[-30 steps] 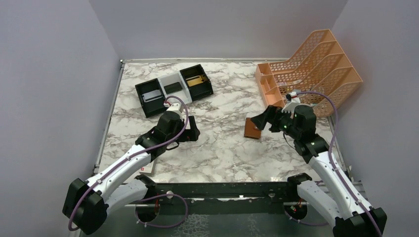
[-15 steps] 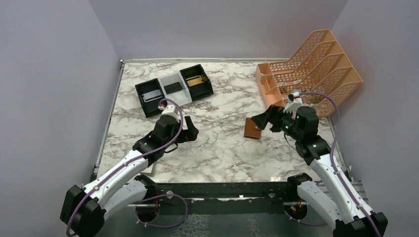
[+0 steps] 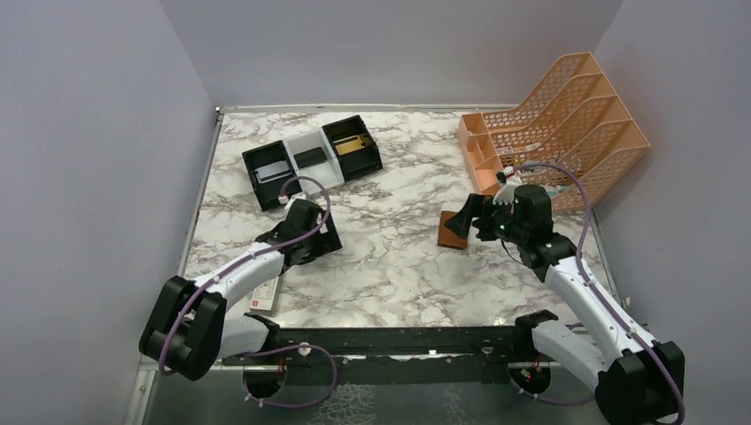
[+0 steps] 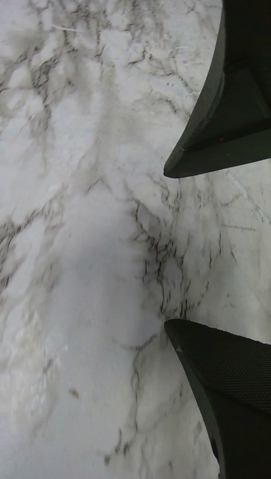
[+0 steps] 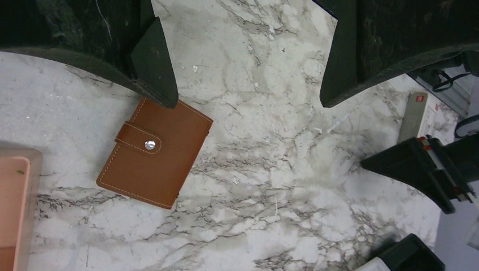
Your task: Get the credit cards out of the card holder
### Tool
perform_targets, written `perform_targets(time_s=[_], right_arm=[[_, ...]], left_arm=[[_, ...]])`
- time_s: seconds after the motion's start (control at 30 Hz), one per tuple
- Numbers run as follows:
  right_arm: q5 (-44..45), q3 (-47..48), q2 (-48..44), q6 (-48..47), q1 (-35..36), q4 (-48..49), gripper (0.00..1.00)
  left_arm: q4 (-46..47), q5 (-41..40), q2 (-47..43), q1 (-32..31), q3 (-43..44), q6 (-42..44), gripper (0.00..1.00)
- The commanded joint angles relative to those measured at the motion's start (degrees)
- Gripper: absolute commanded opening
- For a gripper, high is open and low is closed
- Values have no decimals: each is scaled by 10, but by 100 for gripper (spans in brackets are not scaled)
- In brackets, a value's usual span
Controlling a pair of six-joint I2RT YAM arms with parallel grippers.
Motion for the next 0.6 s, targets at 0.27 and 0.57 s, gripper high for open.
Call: perform_targets(time_s=[0.27,0.57], right_arm=[[52,19,74,-19,-4,-26,99],[122,43,109,-15,-4,-47,99]], left_arm=[[-74,-4,-195,83,-67,-73,99],[-135,68,-296,82,-99,-140,96]])
